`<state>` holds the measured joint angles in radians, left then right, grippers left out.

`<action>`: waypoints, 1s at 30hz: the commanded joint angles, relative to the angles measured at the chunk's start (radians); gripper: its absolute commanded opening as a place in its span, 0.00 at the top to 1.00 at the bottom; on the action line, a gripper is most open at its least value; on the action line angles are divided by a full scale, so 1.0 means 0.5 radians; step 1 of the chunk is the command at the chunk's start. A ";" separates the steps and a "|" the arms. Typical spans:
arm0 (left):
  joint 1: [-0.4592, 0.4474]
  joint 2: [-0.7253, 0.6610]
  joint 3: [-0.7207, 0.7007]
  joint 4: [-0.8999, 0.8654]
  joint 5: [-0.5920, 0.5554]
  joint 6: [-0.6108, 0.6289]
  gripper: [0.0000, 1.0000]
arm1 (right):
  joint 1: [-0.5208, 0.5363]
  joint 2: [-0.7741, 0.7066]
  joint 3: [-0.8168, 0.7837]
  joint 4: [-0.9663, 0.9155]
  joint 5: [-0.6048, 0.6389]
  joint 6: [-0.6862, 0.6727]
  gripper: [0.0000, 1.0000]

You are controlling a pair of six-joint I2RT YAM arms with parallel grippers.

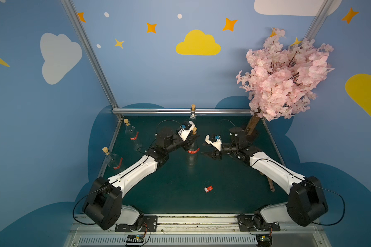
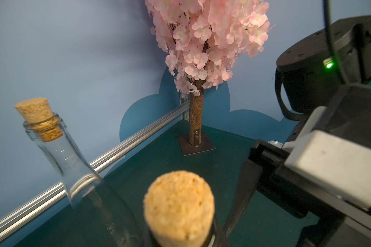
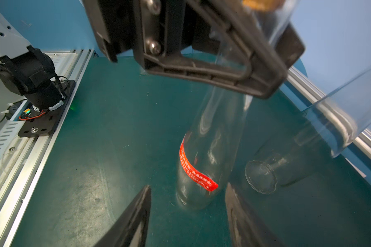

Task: Remove the label from the bottle
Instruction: Hold the bottle at the center of the board.

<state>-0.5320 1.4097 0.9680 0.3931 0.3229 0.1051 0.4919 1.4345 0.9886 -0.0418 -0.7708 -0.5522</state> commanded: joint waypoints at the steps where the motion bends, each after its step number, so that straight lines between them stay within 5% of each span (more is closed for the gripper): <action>1: 0.005 -0.040 0.000 -0.037 -0.002 0.057 0.72 | -0.014 0.069 0.024 -0.054 0.002 -0.025 0.45; 30: 0.042 -0.003 -0.058 -0.015 -0.015 -0.011 0.74 | -0.054 0.393 0.200 -0.021 -0.239 -0.014 0.60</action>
<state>-0.5213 1.4063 0.9573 0.4068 0.3214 0.0803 0.4679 1.6138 1.0550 -0.0696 -0.8486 -0.5613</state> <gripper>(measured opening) 0.300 0.404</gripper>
